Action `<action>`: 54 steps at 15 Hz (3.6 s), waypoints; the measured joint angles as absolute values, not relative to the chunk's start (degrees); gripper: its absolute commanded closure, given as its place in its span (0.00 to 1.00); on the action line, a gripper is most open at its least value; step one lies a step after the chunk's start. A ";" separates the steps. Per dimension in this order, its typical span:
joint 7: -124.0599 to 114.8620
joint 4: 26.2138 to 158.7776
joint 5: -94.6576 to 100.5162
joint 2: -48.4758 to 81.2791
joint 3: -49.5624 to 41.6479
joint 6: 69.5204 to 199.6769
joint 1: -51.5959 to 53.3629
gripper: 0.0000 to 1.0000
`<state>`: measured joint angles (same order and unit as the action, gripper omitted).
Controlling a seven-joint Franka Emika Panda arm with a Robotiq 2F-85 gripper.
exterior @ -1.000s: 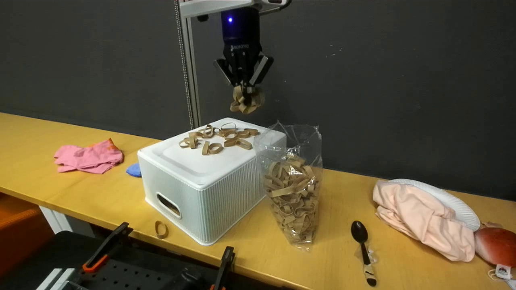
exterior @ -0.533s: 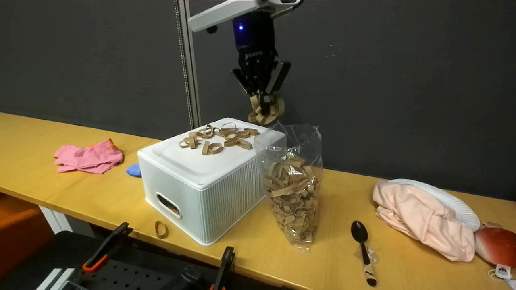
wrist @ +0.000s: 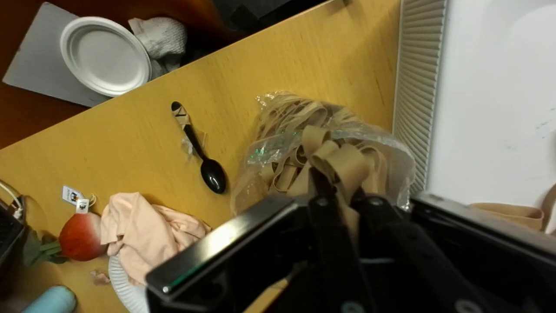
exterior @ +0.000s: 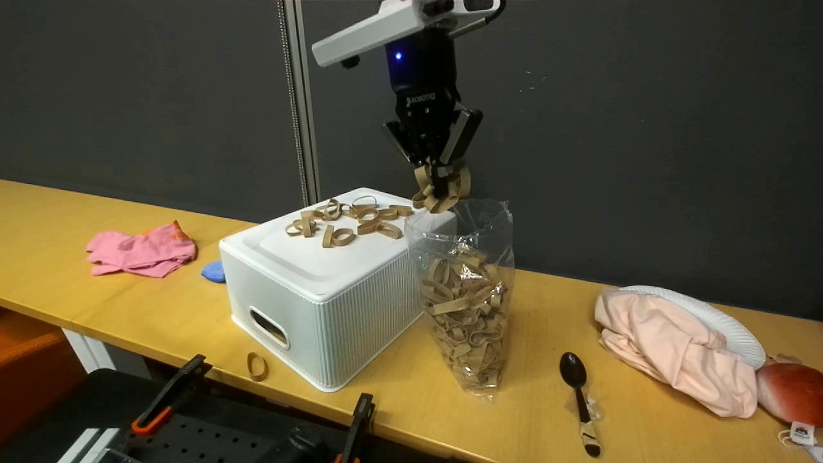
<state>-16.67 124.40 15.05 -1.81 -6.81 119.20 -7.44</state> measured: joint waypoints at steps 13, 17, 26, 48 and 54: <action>-20.28 127.26 16.14 -1.74 -8.60 121.38 -9.53 0.98; -22.33 127.35 21.79 -1.77 -10.05 121.39 -11.36 0.98; -22.54 126.94 25.97 -1.70 -10.51 124.50 -11.75 0.98; -20.02 127.41 17.16 -0.29 -7.32 127.37 -7.16 0.98; -20.02 127.42 17.16 -0.29 -7.53 127.37 -7.38 0.98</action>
<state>-20.02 127.42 17.16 -0.29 -7.53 127.37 -7.38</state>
